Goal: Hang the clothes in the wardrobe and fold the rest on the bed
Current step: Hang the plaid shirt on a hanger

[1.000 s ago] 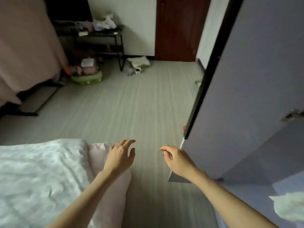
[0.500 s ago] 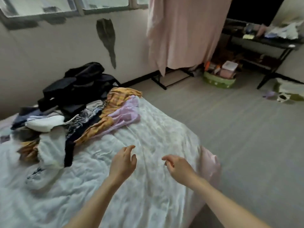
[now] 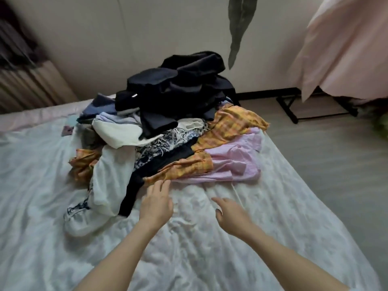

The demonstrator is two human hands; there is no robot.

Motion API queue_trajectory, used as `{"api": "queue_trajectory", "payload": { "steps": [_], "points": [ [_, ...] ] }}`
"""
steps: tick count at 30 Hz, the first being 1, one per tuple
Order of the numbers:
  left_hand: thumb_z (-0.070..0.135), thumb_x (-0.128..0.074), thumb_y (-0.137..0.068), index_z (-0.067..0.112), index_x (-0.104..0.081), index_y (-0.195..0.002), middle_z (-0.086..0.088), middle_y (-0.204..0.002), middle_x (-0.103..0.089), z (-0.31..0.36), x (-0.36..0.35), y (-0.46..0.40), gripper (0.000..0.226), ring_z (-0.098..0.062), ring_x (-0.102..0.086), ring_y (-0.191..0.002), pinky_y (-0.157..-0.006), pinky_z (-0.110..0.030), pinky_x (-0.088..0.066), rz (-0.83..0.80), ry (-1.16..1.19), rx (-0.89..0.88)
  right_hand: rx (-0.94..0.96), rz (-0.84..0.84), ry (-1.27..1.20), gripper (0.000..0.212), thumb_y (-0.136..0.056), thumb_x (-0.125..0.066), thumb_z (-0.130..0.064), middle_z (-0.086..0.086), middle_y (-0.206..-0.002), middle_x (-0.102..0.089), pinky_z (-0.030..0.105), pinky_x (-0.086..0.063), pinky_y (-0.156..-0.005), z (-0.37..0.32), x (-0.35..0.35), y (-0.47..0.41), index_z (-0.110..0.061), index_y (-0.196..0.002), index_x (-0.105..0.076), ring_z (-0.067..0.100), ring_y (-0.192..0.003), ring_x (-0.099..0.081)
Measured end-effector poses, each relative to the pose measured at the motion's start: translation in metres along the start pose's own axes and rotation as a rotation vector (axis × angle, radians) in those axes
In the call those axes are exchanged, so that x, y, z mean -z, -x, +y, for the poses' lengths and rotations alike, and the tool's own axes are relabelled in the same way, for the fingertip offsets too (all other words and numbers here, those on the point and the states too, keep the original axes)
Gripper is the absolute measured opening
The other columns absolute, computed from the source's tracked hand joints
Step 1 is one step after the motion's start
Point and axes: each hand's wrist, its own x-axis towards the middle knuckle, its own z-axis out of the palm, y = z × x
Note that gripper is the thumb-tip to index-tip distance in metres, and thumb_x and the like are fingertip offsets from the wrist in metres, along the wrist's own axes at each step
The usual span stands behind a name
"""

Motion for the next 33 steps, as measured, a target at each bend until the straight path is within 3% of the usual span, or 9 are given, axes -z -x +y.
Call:
{"api": "queue_trajectory", "payload": {
  "steps": [6, 10, 13, 15, 22, 25, 28, 30, 33],
  "points": [
    [0.027, -0.047, -0.093, 0.020, -0.004, -0.150, -0.005, -0.158, -0.001, -0.038, -0.067, -0.082, 0.072, -0.029, -0.006, -0.143, -0.110, -0.043, -0.028, 0.011, -0.171, 0.107, 0.058, -0.192, 0.319, 0.078, -0.089, -0.039, -0.064, 0.003, -0.157, 0.021, 0.068, -0.005, -0.106, 0.022, -0.074, -0.108, -0.041, -0.147, 0.009, 0.033, -0.144, 0.013],
    [0.031, -0.052, -0.092, 0.021, 0.003, -0.151, -0.006, -0.159, 0.002, -0.050, -0.100, -0.117, 0.081, -0.029, 0.001, -0.145, -0.112, -0.051, -0.015, 0.004, -0.204, 0.177, 0.100, -0.108, 0.438, 0.072, -0.087, -0.016, -0.072, 0.006, -0.158, 0.011, 0.073, 0.013, -0.099, 0.033, -0.120, -0.124, -0.043, -0.144, 0.019, 0.034, -0.144, 0.010],
    [0.018, -0.060, -0.086, 0.011, -0.040, -0.140, -0.013, -0.138, -0.043, -0.057, -0.108, -0.131, 0.058, -0.030, -0.035, -0.129, -0.106, -0.053, -0.020, 0.209, -0.197, 0.129, 0.104, -0.038, 0.455, 0.066, -0.083, 0.005, -0.069, 0.006, -0.158, 0.013, 0.072, 0.019, -0.097, 0.039, -0.137, -0.122, -0.041, -0.135, 0.033, 0.032, -0.144, 0.016],
    [0.002, -0.063, -0.081, 0.004, -0.067, -0.106, -0.016, -0.106, -0.061, -0.059, -0.111, -0.134, 0.026, -0.035, -0.053, -0.106, -0.096, -0.053, -0.031, 0.400, -0.129, 0.037, 0.098, -0.052, 0.455, 0.063, -0.080, 0.011, -0.069, 0.005, -0.158, 0.014, 0.072, 0.021, -0.097, 0.041, -0.138, -0.124, -0.042, -0.130, 0.038, 0.032, -0.143, 0.018],
    [-0.012, -0.062, -0.075, -0.002, -0.061, -0.087, -0.021, -0.066, -0.060, -0.055, -0.100, -0.106, 0.015, -0.038, -0.057, -0.058, -0.055, -0.040, -0.042, 0.346, 0.067, -0.019, 0.085, -0.149, 0.397, 0.067, -0.091, -0.010, -0.064, 0.005, -0.158, 0.015, 0.071, 0.017, -0.100, 0.035, -0.126, -0.124, -0.039, -0.144, 0.021, 0.032, -0.143, 0.020],
    [-0.012, -0.061, -0.076, -0.001, -0.062, -0.088, -0.018, -0.064, -0.061, -0.057, -0.105, -0.058, 0.016, -0.035, -0.057, -0.055, -0.056, -0.036, -0.038, 0.290, 0.121, 0.015, 0.017, -0.237, 0.182, 0.063, -0.095, -0.031, -0.049, 0.006, -0.159, 0.001, 0.064, 0.007, -0.109, 0.020, -0.106, -0.115, -0.031, -0.150, -0.004, 0.027, -0.146, 0.008],
    [-0.011, -0.054, -0.078, 0.002, -0.065, -0.089, -0.015, -0.068, -0.064, -0.059, -0.111, -0.005, 0.020, -0.035, -0.059, -0.060, -0.060, -0.040, -0.045, 0.223, 0.184, 0.052, -0.127, -0.136, -0.528, 0.050, -0.097, -0.043, -0.037, 0.008, -0.149, -0.036, 0.040, -0.025, -0.112, -0.003, -0.086, -0.095, -0.016, -0.143, -0.036, 0.018, -0.137, -0.033],
    [-0.010, -0.052, -0.077, 0.002, -0.067, -0.091, -0.015, -0.071, -0.065, -0.052, -0.112, 0.025, 0.023, -0.037, -0.061, -0.064, -0.063, -0.043, -0.048, 0.160, 0.214, 0.032, -0.189, -0.174, -0.856, 0.055, -0.097, -0.046, -0.039, 0.006, -0.146, -0.041, 0.028, -0.034, -0.103, -0.023, -0.074, -0.078, -0.014, -0.144, -0.034, 0.013, -0.126, -0.042],
    [-0.007, -0.056, -0.080, 0.002, -0.067, -0.088, -0.013, -0.073, -0.067, -0.026, -0.101, 0.061, 0.017, -0.034, -0.062, -0.066, -0.061, -0.045, -0.048, 0.128, 0.293, -0.024, -0.273, -0.414, -0.977, 0.066, -0.092, -0.049, -0.050, 0.000, -0.145, -0.038, 0.032, -0.036, -0.095, -0.054, -0.063, -0.052, -0.019, -0.147, -0.028, 0.017, -0.124, -0.043]
  ]
}}
